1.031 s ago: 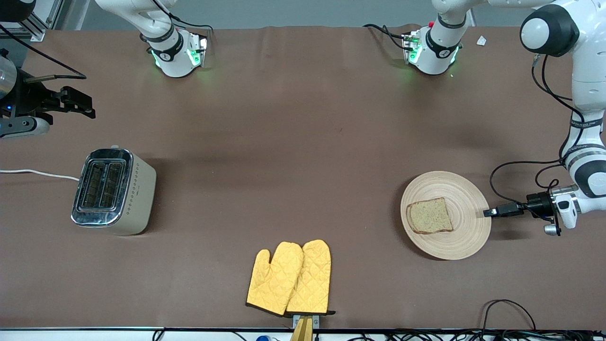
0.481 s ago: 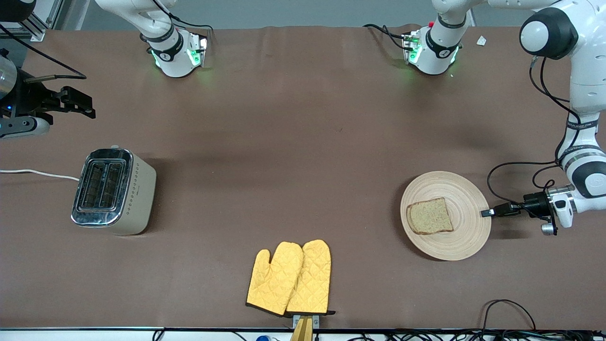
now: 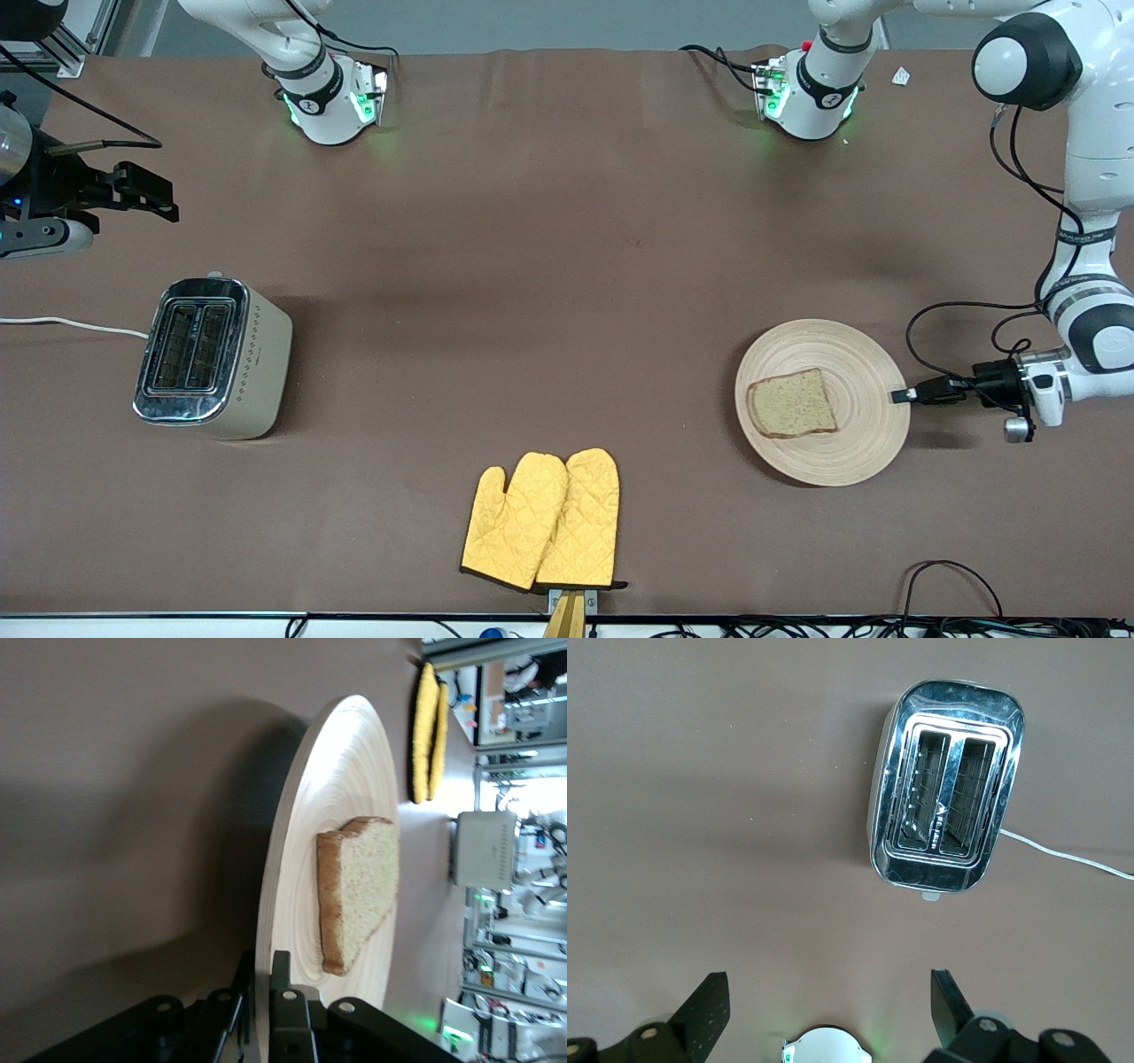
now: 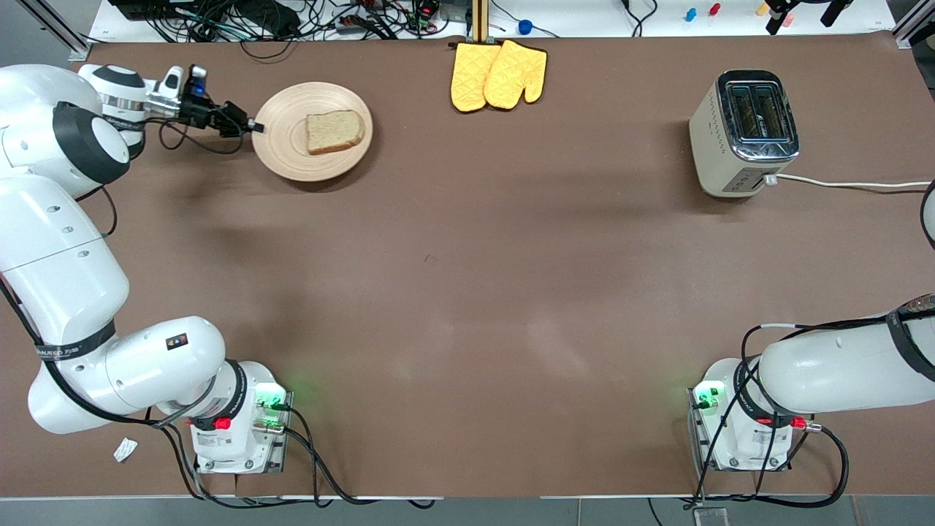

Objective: Move plate and put bread in toaster
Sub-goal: 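Slide the plate with the left gripper toward the toaster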

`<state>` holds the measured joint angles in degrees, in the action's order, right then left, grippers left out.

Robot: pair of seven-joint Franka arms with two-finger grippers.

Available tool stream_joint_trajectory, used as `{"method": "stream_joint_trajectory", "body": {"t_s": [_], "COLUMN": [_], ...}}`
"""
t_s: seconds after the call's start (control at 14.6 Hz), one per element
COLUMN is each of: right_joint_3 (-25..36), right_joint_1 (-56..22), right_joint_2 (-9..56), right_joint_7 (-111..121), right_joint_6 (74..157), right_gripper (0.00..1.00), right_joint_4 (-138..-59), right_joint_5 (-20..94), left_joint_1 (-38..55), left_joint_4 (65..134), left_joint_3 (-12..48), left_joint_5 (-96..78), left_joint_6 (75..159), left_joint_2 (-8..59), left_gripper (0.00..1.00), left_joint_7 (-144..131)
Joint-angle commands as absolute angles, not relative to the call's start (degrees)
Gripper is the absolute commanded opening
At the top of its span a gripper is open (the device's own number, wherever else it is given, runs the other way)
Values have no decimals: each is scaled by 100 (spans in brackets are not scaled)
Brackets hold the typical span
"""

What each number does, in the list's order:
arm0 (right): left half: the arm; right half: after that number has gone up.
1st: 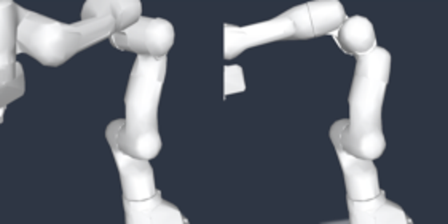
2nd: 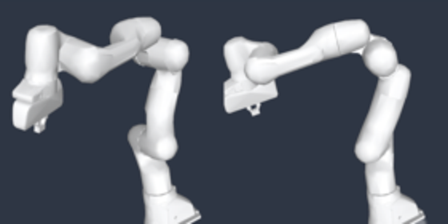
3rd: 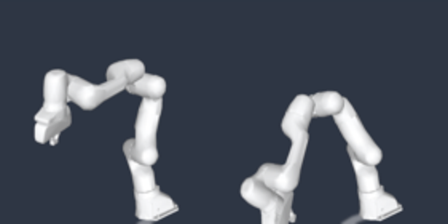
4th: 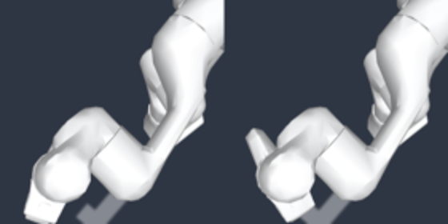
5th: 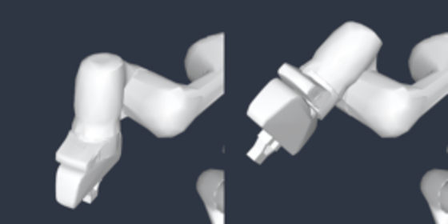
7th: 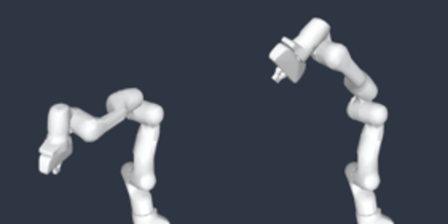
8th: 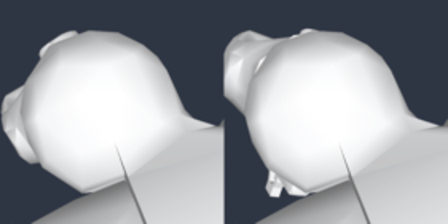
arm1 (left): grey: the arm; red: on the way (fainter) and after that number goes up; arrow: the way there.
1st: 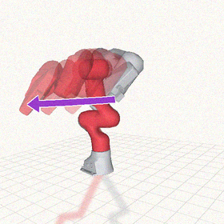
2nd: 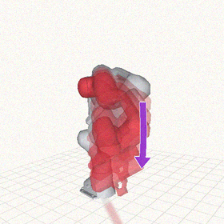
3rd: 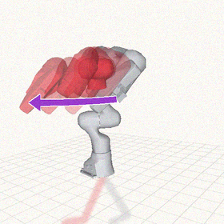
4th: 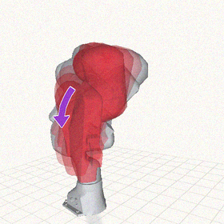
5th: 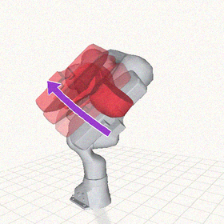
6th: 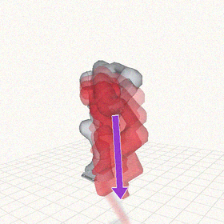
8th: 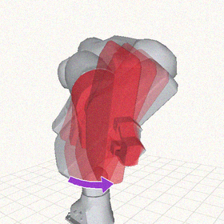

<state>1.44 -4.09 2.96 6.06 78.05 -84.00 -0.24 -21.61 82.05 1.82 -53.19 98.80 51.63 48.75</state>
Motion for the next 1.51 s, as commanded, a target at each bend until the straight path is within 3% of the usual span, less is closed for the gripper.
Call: {"method": "stream_joint_trajectory", "body": {"t_s": [0.0,0.34,0.96,1.31,1.44], "right_joint_3": [141,141,158,149,149], "right_joint_1": [-413,-413,-404,-431,-562], "right_joint_2": [211,220,237,360,387], "right_joint_7": [606,606,607,589,371], "right_joint_6": [7857,7849,7831,7910,8355], "right_gripper": [100,100,100,100,100], "right_joint_4": [-8517,-8517,-8534,-8560,-8971], "right_joint_5": [-26,-26,-44,201,272], "left_joint_1": [-2136,-1251,1202,1600,1608], "left_joint_4": [8156,8156,8437,8631,8657], "left_joint_3": [613,1099,1090,1090,1090], "left_joint_5": [-5335,-5475,-7099,-7717,-7717], "left_joint_6": [9589,9790,11704,12173,12173], "left_joint_2": [5106,5107,5185,5326,5379], "left_gripper": [0,0,0,1,3], "left_joint_7": [4860,4764,4720,4720,4720]}}
